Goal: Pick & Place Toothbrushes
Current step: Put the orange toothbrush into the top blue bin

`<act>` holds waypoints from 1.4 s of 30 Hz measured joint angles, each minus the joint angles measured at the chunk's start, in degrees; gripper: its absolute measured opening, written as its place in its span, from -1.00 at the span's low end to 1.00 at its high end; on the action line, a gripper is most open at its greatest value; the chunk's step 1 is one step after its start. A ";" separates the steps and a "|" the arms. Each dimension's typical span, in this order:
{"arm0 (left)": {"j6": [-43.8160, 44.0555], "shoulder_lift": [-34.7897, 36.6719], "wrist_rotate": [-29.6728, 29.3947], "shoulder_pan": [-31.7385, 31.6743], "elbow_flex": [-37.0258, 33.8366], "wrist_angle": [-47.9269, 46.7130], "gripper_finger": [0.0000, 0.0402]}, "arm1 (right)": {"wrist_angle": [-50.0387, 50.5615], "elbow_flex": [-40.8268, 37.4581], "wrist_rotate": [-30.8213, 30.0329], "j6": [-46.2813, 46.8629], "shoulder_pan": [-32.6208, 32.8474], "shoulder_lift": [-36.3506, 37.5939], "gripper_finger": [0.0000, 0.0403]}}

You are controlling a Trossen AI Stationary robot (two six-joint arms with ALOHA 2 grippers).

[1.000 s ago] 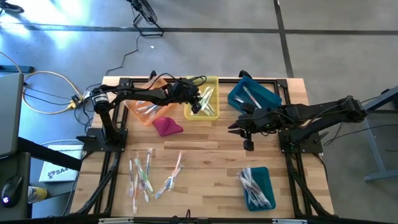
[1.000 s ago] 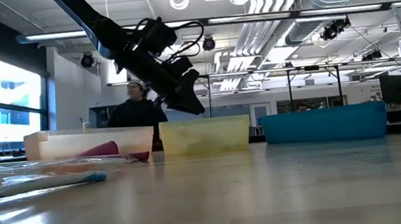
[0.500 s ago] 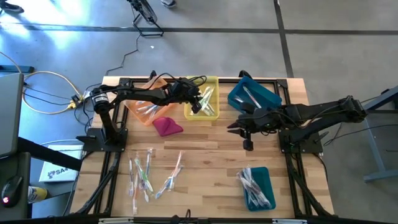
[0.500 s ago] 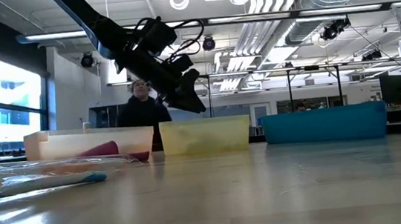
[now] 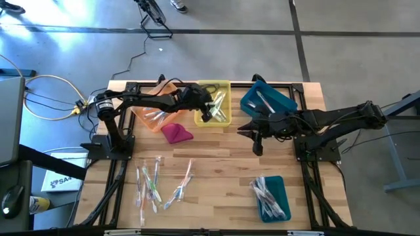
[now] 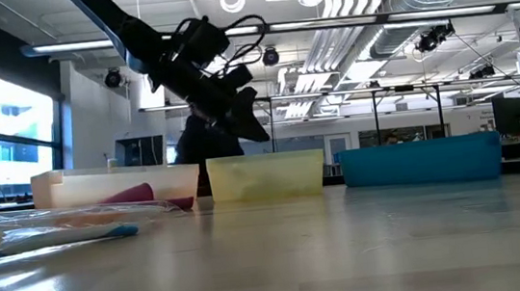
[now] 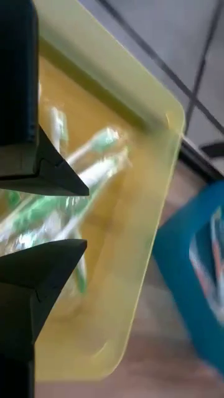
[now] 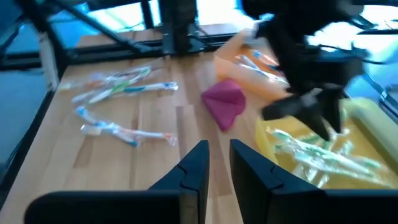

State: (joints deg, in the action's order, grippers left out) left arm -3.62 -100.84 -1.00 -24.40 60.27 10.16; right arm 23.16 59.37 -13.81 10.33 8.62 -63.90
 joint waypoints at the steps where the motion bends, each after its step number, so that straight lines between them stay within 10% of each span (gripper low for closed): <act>1: -1.35 0.50 -0.11 0.62 -0.03 -0.53 -0.40 | 0.03 0.00 -0.96 1.46 0.00 0.00 -0.73; 17: -10.95 16.70 -18.83 16.04 -0.70 -11.95 -0.40 | -0.87 -0.02 -1.04 4.57 0.12 -2.51 -0.73; 42: -21.53 54.16 -19.54 38.23 -37.68 10.44 -0.40 | -9.82 -0.02 -0.84 1.15 0.25 -12.53 -0.73</act>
State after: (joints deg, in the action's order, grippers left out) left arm -25.15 -46.68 -20.54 13.83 22.59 20.60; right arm 13.33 59.35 -14.65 11.48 8.87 -76.43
